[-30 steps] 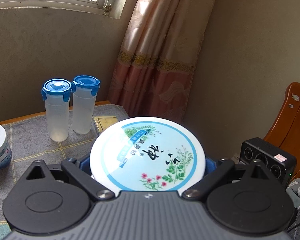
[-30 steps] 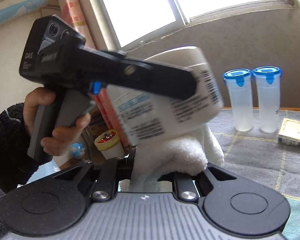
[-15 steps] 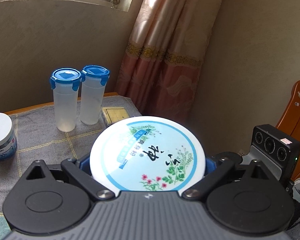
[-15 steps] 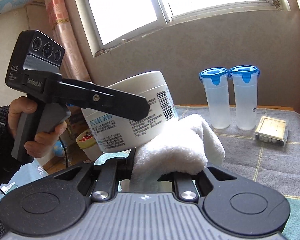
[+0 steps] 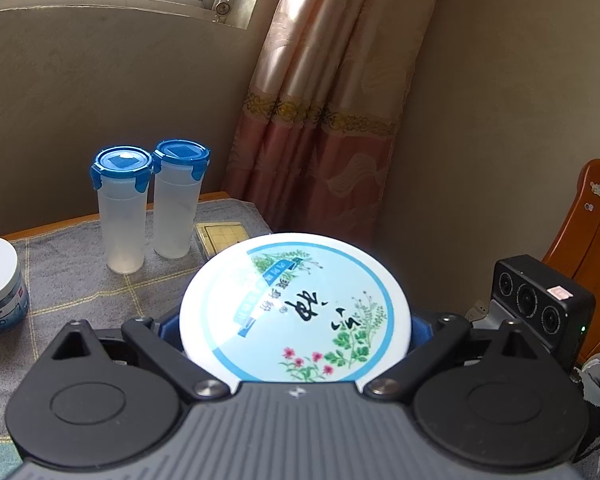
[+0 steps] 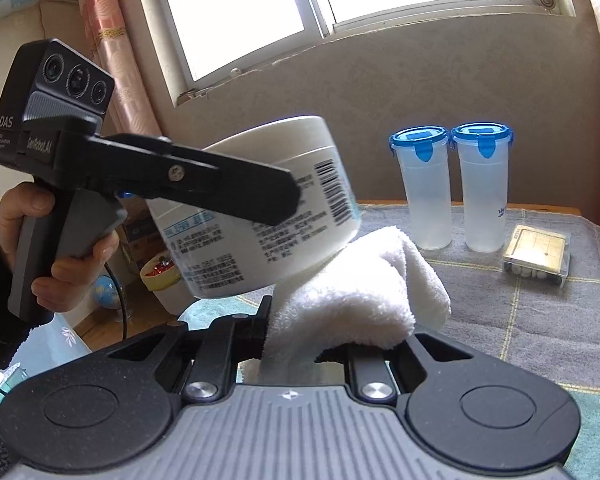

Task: Clean container
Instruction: 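Rub the cloth across the tin bottom with the right tool while the left tool holds the tin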

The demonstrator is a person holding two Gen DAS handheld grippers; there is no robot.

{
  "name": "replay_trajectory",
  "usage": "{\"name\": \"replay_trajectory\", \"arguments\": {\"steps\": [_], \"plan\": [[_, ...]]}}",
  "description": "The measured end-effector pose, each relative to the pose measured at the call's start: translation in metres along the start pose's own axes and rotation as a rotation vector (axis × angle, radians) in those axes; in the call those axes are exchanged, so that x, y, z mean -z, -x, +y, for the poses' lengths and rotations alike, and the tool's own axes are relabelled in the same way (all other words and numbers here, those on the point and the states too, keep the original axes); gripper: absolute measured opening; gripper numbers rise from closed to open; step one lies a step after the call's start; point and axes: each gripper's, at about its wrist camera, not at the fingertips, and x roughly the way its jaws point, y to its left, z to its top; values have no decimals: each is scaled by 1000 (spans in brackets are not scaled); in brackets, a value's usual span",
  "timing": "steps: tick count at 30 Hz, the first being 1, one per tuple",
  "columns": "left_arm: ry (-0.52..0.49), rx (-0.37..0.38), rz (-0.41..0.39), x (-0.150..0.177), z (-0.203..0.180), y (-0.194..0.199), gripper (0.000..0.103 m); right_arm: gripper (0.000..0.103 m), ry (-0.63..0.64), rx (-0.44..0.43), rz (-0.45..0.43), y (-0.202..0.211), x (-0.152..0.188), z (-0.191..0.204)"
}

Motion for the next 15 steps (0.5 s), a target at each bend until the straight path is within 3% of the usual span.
{"name": "replay_trajectory", "arguments": {"steps": [9, 15], "plan": [[-8, 6, -37, -9, -3, 4, 97, 18, 24, -81, 32, -8, 5, 20], [-3, 15, -7, -1, -3, 0, 97, 18, 33, -121, 19, -7, 3, 29]]}}
